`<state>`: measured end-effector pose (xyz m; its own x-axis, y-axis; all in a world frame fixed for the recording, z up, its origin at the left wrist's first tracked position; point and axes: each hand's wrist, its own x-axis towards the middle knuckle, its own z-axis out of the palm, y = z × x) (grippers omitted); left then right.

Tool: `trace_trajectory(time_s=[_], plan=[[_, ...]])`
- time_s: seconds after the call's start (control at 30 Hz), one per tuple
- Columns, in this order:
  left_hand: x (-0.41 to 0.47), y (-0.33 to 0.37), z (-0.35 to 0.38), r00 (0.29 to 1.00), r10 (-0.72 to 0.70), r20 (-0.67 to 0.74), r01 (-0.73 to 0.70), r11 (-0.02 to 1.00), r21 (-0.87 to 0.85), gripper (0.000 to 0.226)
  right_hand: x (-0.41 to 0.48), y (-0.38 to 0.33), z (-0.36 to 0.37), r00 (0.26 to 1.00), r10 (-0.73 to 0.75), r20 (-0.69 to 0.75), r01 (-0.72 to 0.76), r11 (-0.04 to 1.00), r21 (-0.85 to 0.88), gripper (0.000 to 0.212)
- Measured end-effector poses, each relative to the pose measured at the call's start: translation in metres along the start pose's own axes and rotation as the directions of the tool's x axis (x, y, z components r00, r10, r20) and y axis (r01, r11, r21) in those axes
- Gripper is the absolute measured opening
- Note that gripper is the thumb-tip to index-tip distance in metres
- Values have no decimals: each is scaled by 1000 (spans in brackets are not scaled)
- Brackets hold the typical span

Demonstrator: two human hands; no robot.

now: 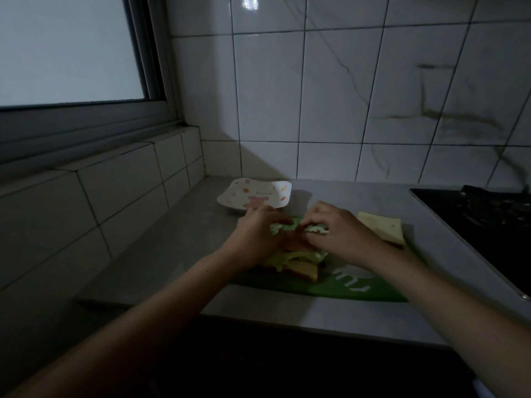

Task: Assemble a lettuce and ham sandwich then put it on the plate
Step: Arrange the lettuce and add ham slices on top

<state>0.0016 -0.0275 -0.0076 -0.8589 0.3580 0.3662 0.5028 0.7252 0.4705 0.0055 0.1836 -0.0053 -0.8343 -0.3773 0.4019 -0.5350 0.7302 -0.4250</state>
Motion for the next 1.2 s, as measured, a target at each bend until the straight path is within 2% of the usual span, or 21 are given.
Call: trace_trajectory(time_s=[0.17,0.33,0.5,0.63,0.7,0.8,0.9,1.07,1.2], plan=[[-5,-1,6,998,26,61,-27,999,23,48,-4,1,7,999,7,42,-9,999,48,18],[-12,3,4,996,53,76,-57,997,46,28,-9,2,15,999,-32,27,31,998,52,18],[-15,2,2,986,108,128,-115,993,42,28,-10,4,17,997,-60,55,60,998,2,21],[-11,6,-2,986,77,148,-89,993,79,29,-8,4,15,997,-44,67,42,999,32,21],[-7,8,-5,988,59,140,-71,994,85,32,-6,4,12,999,-8,53,4,998,69,21],[1,12,-6,992,114,49,-116,993,29,40,-5,10,7,999,31,-10,-29,993,117,18],[12,28,-5,995,103,2,-103,995,-10,24,-7,19,-4,994,93,-49,-85,985,149,18],[43,62,9,997,74,16,-74,997,-24,25,-20,44,-32,962,211,-174,-187,972,145,12],[69,85,30,998,17,64,-11,996,-93,29,-29,71,-57,893,357,-275,-317,931,180,14]])
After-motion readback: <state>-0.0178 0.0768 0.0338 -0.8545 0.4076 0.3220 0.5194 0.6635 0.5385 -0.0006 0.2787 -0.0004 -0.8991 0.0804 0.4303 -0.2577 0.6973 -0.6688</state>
